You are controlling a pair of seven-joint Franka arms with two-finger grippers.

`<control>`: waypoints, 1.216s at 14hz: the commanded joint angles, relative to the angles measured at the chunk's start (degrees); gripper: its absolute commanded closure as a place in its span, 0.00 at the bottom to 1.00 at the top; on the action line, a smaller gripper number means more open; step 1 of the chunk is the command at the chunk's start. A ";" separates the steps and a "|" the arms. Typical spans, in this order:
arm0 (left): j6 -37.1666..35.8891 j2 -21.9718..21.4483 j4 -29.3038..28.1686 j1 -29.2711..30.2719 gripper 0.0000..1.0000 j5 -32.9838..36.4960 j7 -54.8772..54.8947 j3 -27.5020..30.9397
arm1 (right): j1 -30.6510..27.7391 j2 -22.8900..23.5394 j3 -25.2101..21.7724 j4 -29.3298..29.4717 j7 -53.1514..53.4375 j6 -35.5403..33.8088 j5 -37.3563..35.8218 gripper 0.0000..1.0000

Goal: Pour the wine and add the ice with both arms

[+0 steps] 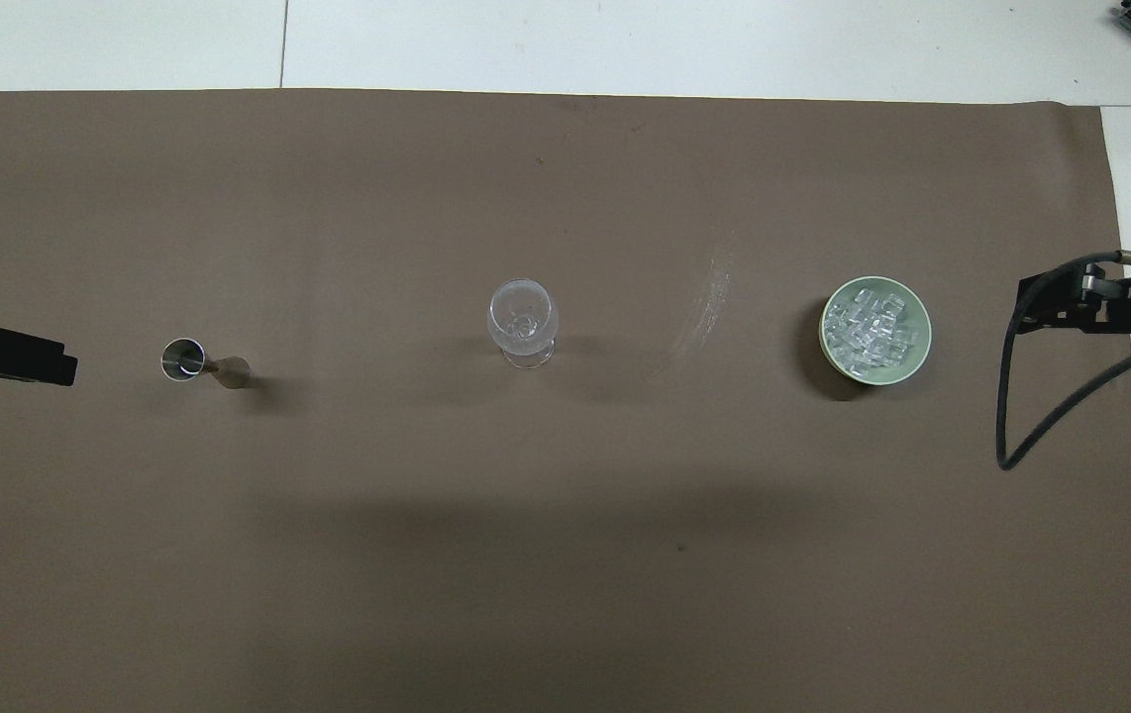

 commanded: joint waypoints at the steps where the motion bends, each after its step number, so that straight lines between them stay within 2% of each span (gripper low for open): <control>1: 0.03 -0.65 -0.35 0.58 0.00 -0.55 0.46 -0.13 | -0.89 -0.67 0.40 -0.57 -1.58 0.73 0.88 0.00; 11: -1.90 -1.18 -0.96 1.63 0.00 -0.72 -0.41 -0.13 | -0.97 -0.67 0.40 -0.57 -1.58 0.73 0.80 0.00; 17: -4.81 -1.62 -1.58 1.45 0.00 -0.81 -4.90 -0.31 | -0.97 -0.67 0.40 -0.57 -1.58 0.73 0.80 0.00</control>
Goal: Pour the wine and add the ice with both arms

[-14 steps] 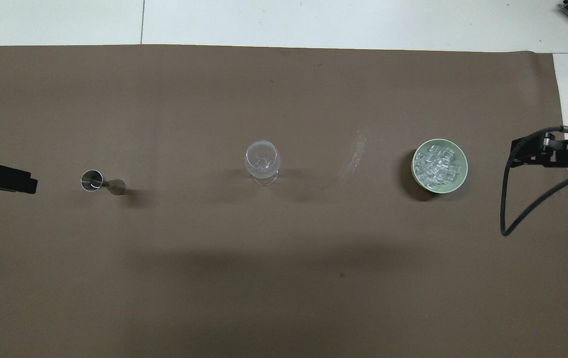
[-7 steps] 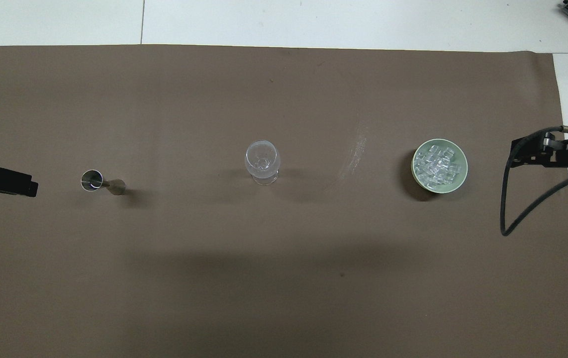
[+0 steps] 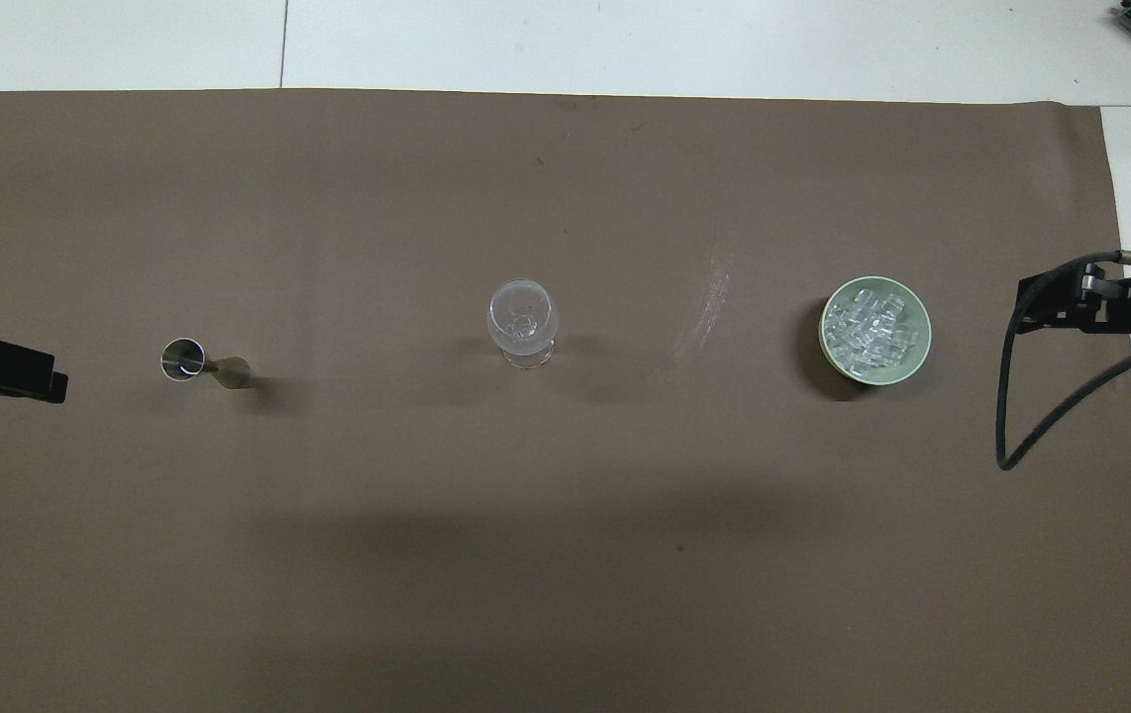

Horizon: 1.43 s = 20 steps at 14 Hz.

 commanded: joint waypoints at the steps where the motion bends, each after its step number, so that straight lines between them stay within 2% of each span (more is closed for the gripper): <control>1: -0.56 -1.38 -1.40 0.49 0.00 -0.59 -0.96 -0.28 | -0.97 -0.67 0.40 -0.65 -1.58 0.73 0.80 0.00; 8: -1.17 -0.68 -3.07 0.67 0.00 -0.59 -6.57 -0.28 | -0.88 -0.67 0.40 -0.57 -1.58 0.73 0.88 0.00; 12: -1.26 1.34 -2.98 0.84 0.00 -1.55 -17.88 -0.28 | -0.89 -0.67 0.40 -0.57 -1.58 0.73 0.88 0.00; 14: -0.65 3.10 -2.98 1.72 0.00 -4.53 -24.92 -0.20 | -0.88 -0.67 0.40 -0.66 -1.58 0.73 0.80 0.00; 20: 1.45 4.51 -6.31 9.44 0.00 -13.85 -30.11 -0.20 | -0.89 -0.67 0.40 -0.57 -1.58 0.73 0.88 0.00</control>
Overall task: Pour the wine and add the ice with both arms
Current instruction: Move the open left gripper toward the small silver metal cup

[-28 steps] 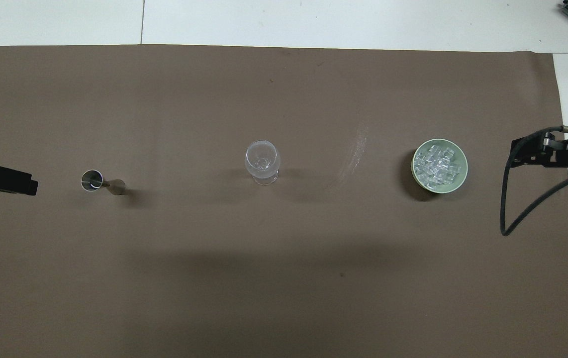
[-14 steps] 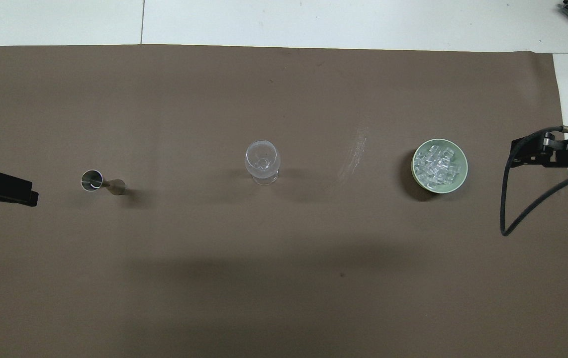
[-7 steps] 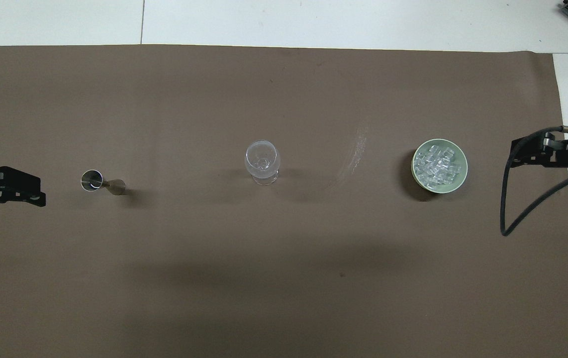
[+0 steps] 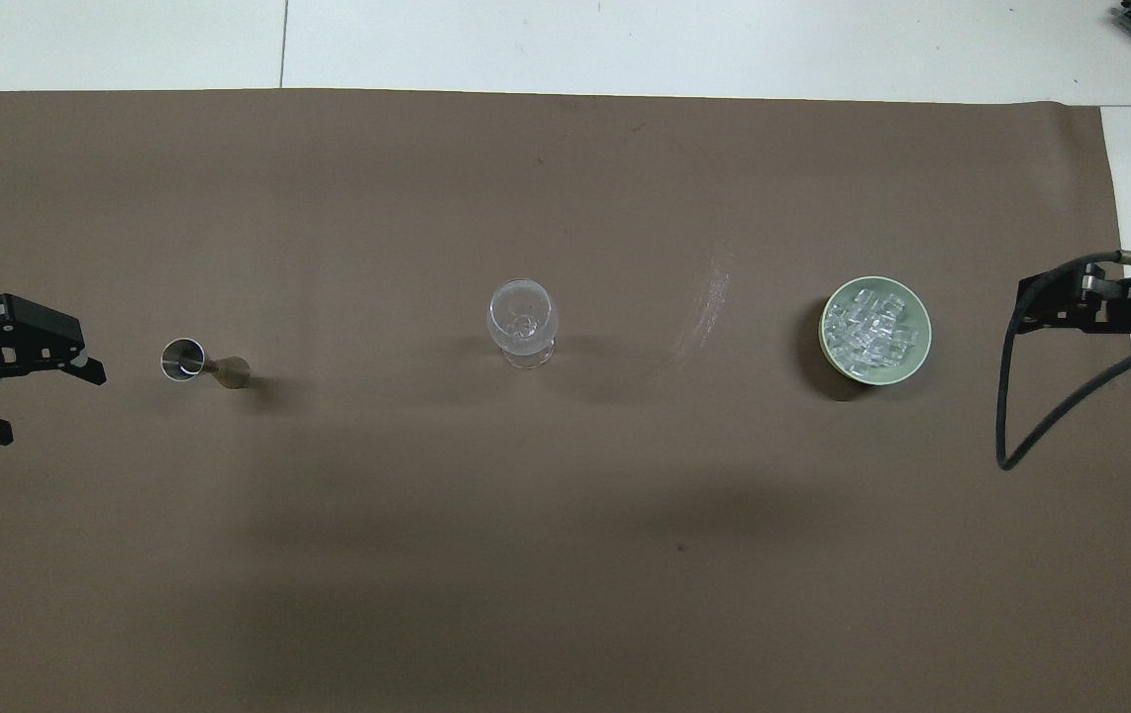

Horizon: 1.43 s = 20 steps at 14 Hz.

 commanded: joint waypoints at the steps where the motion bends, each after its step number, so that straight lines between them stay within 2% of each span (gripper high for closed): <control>1: 2.56 -0.30 -2.89 3.79 0.00 -5.39 -5.03 -0.38 | -0.97 -0.67 0.40 -0.65 -1.58 0.73 0.80 0.00; 5: 4.41 2.60 -4.82 8.01 0.00 -12.52 -10.56 -0.29 | -0.88 -0.67 0.40 -0.65 -1.58 0.73 0.88 0.00; 9: 7.04 9.70 -5.18 11.79 0.00 -19.73 -14.98 -0.29 | -0.88 -0.67 0.40 -0.57 -1.58 0.73 0.88 0.00; 12: 9.07 12.52 -5.97 12.15 0.00 -22.28 -18.22 -0.29 | -0.97 -0.67 0.40 -0.65 -1.58 0.73 0.88 0.00; 18: 13.28 13.32 -11.68 14.44 0.00 -28.61 -18.41 -0.38 | -0.97 -0.67 0.40 -0.57 -1.49 0.65 0.88 0.00; 20: 13.99 15.24 -11.86 15.05 0.00 -30.54 -18.41 -0.38 | -0.97 -0.67 0.40 -0.66 -1.49 0.38 0.88 0.00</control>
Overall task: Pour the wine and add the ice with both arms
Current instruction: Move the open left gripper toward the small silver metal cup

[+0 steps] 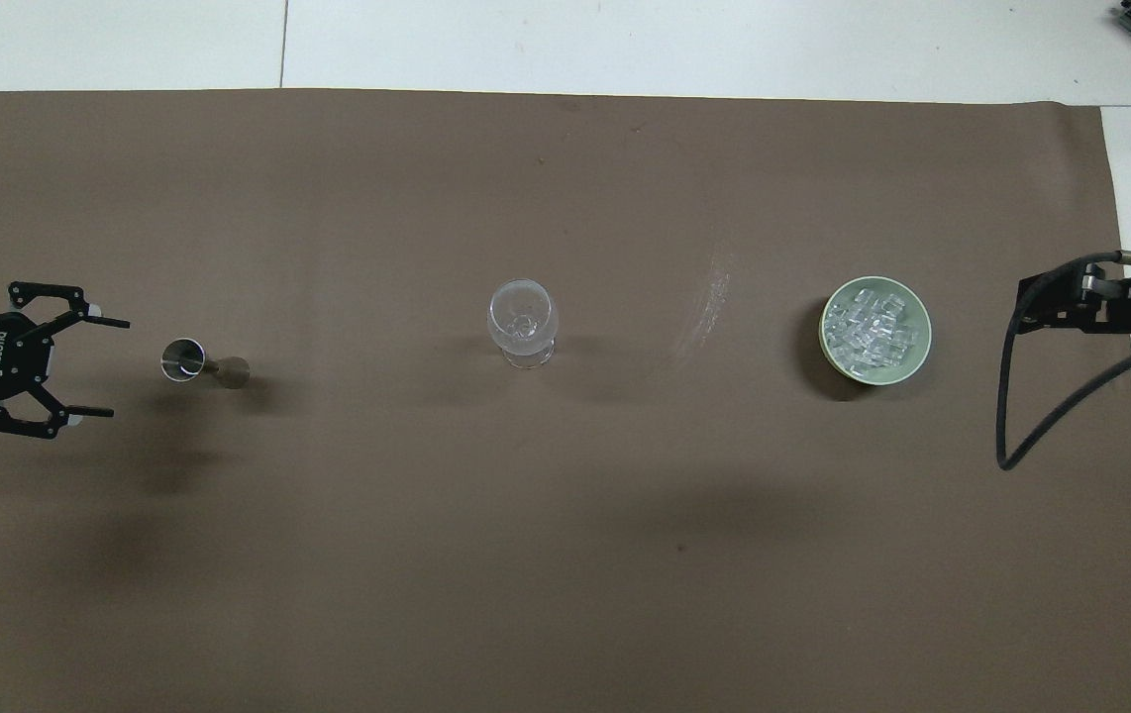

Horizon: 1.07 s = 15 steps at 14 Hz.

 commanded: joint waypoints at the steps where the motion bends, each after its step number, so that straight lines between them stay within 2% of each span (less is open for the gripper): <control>1: 1.96 2.35 -1.52 1.31 0.00 -3.99 -0.70 -0.58 | -0.97 -0.67 0.40 -0.65 -1.58 0.47 0.88 0.00; 4: 3.98 6.32 -1.51 2.20 0.00 -7.07 -0.79 -0.58 | -0.97 -0.67 0.40 -0.65 -1.58 0.47 0.88 0.00; 8: 7.15 7.55 -2.04 1.41 0.00 -10.06 -5.79 -0.58 | -0.88 -0.67 0.40 -0.65 -1.67 0.47 0.80 0.00; 10: 9.42 7.64 -4.14 1.41 0.00 -11.81 -7.55 -0.58 | -0.97 -0.67 0.40 -0.65 -1.67 0.47 0.88 0.00; 12: 9.87 7.73 -6.78 1.58 0.00 -14.89 -7.56 -0.58 | -0.97 -0.67 0.40 -0.65 -1.58 0.47 0.80 0.00; 15: 9.79 7.82 -6.79 1.14 0.00 -15.52 -7.47 -0.66 | -0.97 -0.67 0.40 -0.65 -1.58 0.47 0.88 0.00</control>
